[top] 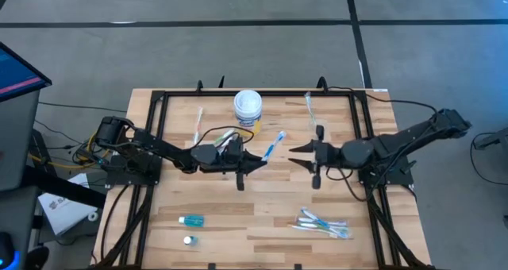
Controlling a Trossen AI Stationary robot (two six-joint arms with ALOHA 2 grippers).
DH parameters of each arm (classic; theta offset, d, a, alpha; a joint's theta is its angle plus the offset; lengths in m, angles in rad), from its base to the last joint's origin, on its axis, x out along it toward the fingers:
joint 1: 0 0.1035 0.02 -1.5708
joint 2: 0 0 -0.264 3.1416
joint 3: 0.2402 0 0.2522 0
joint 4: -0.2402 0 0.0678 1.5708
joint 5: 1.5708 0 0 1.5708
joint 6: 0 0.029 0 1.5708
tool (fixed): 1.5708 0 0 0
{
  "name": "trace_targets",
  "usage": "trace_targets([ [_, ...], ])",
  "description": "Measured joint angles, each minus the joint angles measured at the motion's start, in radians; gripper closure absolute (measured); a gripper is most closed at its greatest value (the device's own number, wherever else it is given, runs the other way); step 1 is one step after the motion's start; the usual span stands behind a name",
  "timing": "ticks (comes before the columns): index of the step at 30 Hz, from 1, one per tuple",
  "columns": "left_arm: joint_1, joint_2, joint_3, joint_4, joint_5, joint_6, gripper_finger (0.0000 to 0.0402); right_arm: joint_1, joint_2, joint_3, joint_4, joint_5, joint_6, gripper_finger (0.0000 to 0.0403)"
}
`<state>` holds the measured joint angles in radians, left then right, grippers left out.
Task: Pick & Place toothbrushing station
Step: Put the blue toothbrush into the transparent organizer
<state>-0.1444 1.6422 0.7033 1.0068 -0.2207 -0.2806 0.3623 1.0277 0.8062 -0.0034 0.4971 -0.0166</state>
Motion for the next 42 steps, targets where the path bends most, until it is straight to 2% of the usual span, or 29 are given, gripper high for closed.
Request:
trace_targets([
  [4, 0.0, 0.0, 0.0, 0.015, 0.0, 0.02, 0.0385, -0.041, -0.004, -0.045, 0.135, -0.071, -0.021, 0.029],
  [22, 0.0, 0.0, 0.0, 0.042, 0.008, 0.048, 0.0385, -0.242, 0.04, -0.046, 0.299, -0.373, 0.017, 0.029],
  [27, 0.0, 0.0, 0.0, 0.042, 0.008, 0.048, 0.0385, -0.276, 0.044, -0.046, 0.332, -0.427, 0.029, 0.029],
  [37, 0.0, 0.0, 0.0, 0.046, 0.008, 0.049, 0.0385, -0.333, 0.16, -0.045, 0.488, -0.546, 0.044, 0.029],
  [42, 0.0, 0.0, 0.0, 0.047, 0.008, 0.049, 0.0385, -0.346, 0.157, -0.045, 0.51, -0.558, 0.045, 0.029],
])
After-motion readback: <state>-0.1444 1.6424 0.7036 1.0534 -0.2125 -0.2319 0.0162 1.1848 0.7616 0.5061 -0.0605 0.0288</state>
